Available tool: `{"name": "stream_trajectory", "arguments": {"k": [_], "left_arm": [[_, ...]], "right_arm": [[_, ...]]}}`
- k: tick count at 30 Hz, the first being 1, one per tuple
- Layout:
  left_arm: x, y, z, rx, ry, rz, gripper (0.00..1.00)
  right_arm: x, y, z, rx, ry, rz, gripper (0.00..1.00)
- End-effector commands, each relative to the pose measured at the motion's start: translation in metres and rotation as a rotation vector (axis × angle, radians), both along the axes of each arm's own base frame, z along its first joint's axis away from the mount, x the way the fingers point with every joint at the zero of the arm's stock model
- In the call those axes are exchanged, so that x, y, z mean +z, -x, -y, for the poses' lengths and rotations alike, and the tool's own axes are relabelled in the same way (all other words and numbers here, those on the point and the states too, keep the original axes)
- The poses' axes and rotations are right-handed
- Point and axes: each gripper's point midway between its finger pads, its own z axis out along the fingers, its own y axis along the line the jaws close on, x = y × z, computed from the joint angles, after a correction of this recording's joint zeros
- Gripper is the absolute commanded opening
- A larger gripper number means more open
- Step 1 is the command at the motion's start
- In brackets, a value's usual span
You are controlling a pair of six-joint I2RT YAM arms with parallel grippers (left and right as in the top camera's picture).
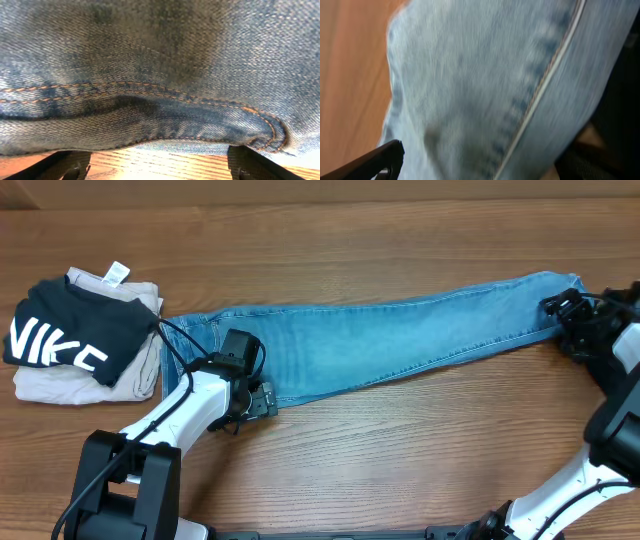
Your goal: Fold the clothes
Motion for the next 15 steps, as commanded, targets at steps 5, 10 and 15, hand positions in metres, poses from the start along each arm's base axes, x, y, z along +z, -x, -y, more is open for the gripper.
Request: {"name": "stream_trajectory", "arguments": {"k": [5, 10, 15], "left_arm": [[-0.007, 0.011, -0.003, 0.001, -0.016, -0.047, 0.91], [-0.007, 0.020, -0.006, 0.001, -0.027, -0.086, 0.90], [0.009, 0.009, -0.004, -0.020, -0.035, -0.079, 0.90]], "right_arm": [[0.006, -0.025, -0.009, 0.048, 0.015, 0.096, 0.95], [0.010, -0.038, -0.012, 0.056, 0.080, 0.119, 0.34], [0.017, -0.022, 0.002, -0.033, 0.013, 0.074, 0.04]]}}
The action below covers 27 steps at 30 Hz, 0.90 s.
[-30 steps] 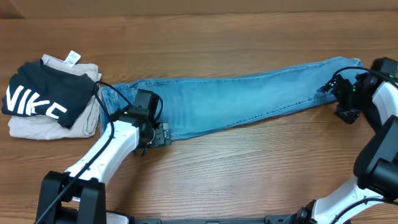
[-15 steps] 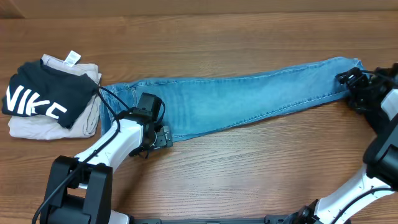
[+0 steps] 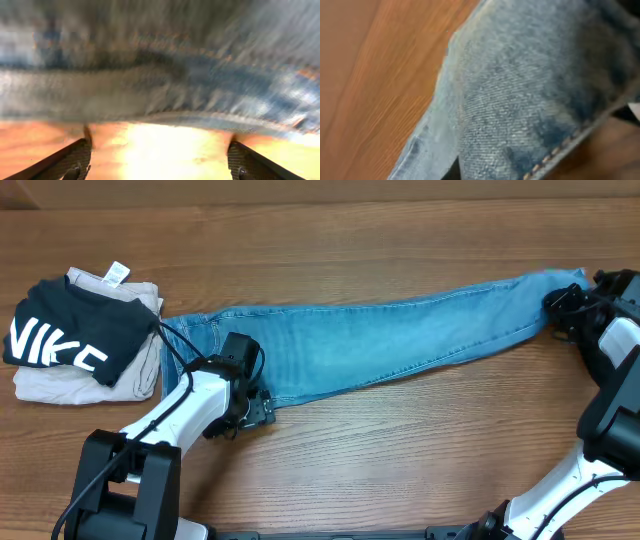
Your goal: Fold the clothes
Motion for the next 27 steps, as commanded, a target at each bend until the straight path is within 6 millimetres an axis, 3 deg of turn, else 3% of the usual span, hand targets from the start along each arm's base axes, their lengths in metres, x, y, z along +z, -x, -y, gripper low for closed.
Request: {"name": "stream_trajectory", "arguments": {"k": [1, 7, 10, 12, 15, 18, 23, 24, 27], "left_arm": [[0.015, -0.020, 0.001, -0.032, -0.016, 0.031, 0.90], [0.077, -0.071, 0.004, -0.084, -0.051, 0.153, 0.90], [0.126, -0.092, 0.002, -0.090, -0.082, 0.215, 0.91], [0.158, -0.101, -0.003, -0.074, -0.095, 0.249, 0.93], [0.214, -0.113, -0.016, -0.023, -0.081, 0.323, 0.93], [0.273, -0.117, -0.033, 0.022, -0.070, 0.420, 0.95], [0.361, -0.111, -0.047, 0.015, -0.063, 0.613, 0.98], [0.384, -0.107, -0.047, 0.016, -0.057, 0.674, 1.00], [0.418, -0.095, -0.049, 0.021, -0.047, 0.763, 1.00]], "right_arm": [[0.014, 0.011, 0.019, -0.082, -0.037, -0.012, 0.04], [0.078, 0.050, 0.059, -0.226, 0.063, -0.017, 0.04], [0.138, 0.072, 0.073, -0.329, 0.185, 0.026, 0.04], [0.180, 0.076, 0.067, -0.320, 0.233, 0.113, 0.04], [0.234, 0.073, 0.028, -0.153, 0.276, 0.262, 0.04], [0.251, 0.069, -0.018, -0.002, 0.269, 0.311, 0.04], [0.231, 0.053, -0.129, 0.346, 0.246, 0.277, 0.04], [0.221, 0.048, -0.166, 0.434, 0.264, 0.251, 0.04], [0.195, 0.051, -0.211, 0.516, 0.326, 0.145, 0.04]]}}
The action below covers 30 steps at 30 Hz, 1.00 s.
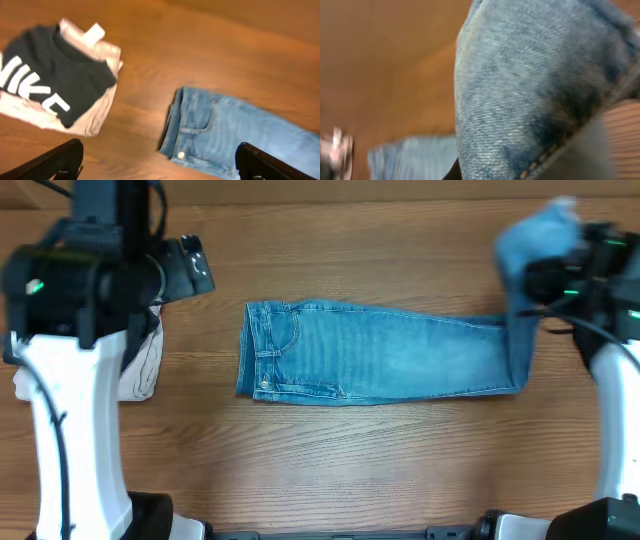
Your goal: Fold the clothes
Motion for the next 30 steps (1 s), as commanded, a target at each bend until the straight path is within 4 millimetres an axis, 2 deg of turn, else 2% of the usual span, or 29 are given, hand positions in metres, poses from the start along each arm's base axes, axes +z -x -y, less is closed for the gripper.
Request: {"name": "stream_trajectory", "arguments": {"k": [1, 3, 5, 8, 13, 14, 19, 22, 25, 30], "left_arm": [[0.039, 0.013, -0.003, -0.017, -0.009, 0.108, 1.00], [0.048, 0.019, -0.003, -0.023, -0.008, 0.129, 1.00], [0.048, 0.021, 0.000, -0.046, -0.001, 0.128, 1.00], [0.048, 0.021, 0.000, -0.048, 0.001, 0.126, 1.00], [0.048, 0.020, 0.000, -0.051, -0.002, 0.128, 1.00], [0.048, 0.020, 0.000, -0.050, -0.002, 0.128, 1.00], [0.048, 0.021, 0.000, -0.051, -0.002, 0.124, 1.00], [0.047, 0.022, 0.000, -0.051, -0.002, 0.121, 1.00], [0.048, 0.021, 0.000, -0.050, -0.002, 0.123, 1.00], [0.049, 0.020, 0.000, -0.050, -0.001, 0.129, 1.00]], "right_arm": [[-0.019, 0.000, -0.051, 0.117, 0.113, -0.052, 0.04], [-0.038, 0.005, -0.092, 0.229, 0.137, -0.090, 0.04], [-0.058, 0.011, -0.120, 0.294, 0.157, -0.133, 0.04], [-0.089, 0.019, -0.148, 0.354, 0.203, -0.214, 0.04], [-0.123, 0.036, -0.193, 0.474, 0.228, -0.286, 0.04], [-0.125, 0.037, -0.200, 0.471, 0.224, -0.288, 0.04], [-0.122, 0.030, -0.205, 0.435, 0.231, -0.261, 0.04], [-0.112, 0.024, -0.192, 0.388, 0.289, -0.222, 0.04], [-0.098, 0.021, -0.200, 0.412, 0.274, -0.165, 0.04], [-0.107, 0.032, -0.217, 0.464, 0.269, -0.190, 0.04]]}}
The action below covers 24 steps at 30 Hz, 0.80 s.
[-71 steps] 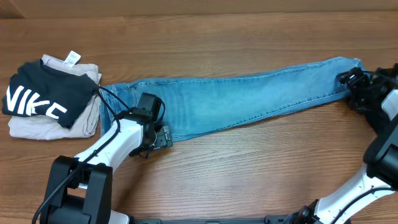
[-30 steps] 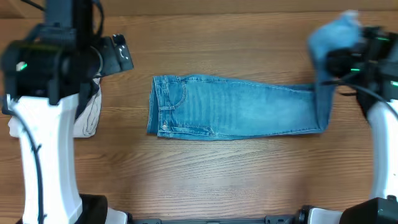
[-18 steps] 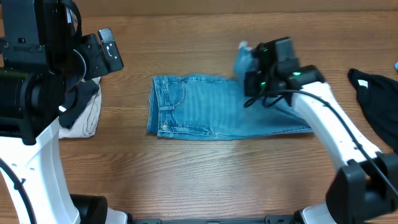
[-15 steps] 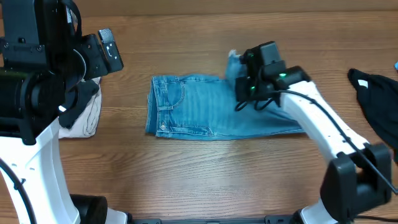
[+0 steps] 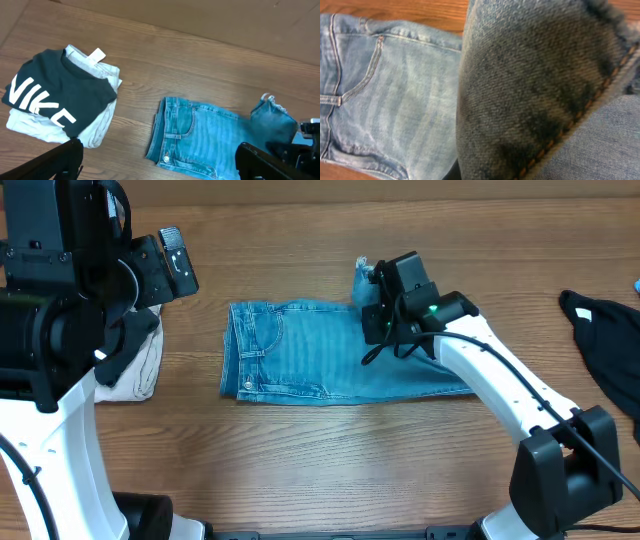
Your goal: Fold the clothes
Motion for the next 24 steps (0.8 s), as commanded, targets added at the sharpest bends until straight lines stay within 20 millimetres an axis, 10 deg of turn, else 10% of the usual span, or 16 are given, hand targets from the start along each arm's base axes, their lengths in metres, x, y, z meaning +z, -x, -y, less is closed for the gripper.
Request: {"name": "stream_trajectory", "arguments": {"k": [1, 6, 12, 16, 24], "left_arm": [[0.004, -0.001, 0.001, -0.016, 0.000, 0.016, 1.00], [0.003, 0.001, 0.001, -0.016, -0.001, 0.008, 1.00], [0.005, -0.002, 0.001, -0.015, 0.001, 0.021, 1.00], [0.006, -0.003, 0.001, -0.015, 0.002, 0.027, 1.00], [0.006, -0.002, 0.001, -0.010, 0.006, 0.024, 1.00]], "right_arm": [[0.014, 0.005, -0.016, 0.045, -0.020, 0.036, 0.04], [0.056, -0.015, 0.033, -0.135, 0.106, 0.172, 0.04], [0.162, -0.013, 0.020, -0.087, 0.018, 0.371, 0.04], [0.155, -0.002, -0.012, -0.001, -0.015, 0.345, 0.04], [0.070, 0.035, -0.126, 0.212, -0.068, 0.140, 0.04]]}}
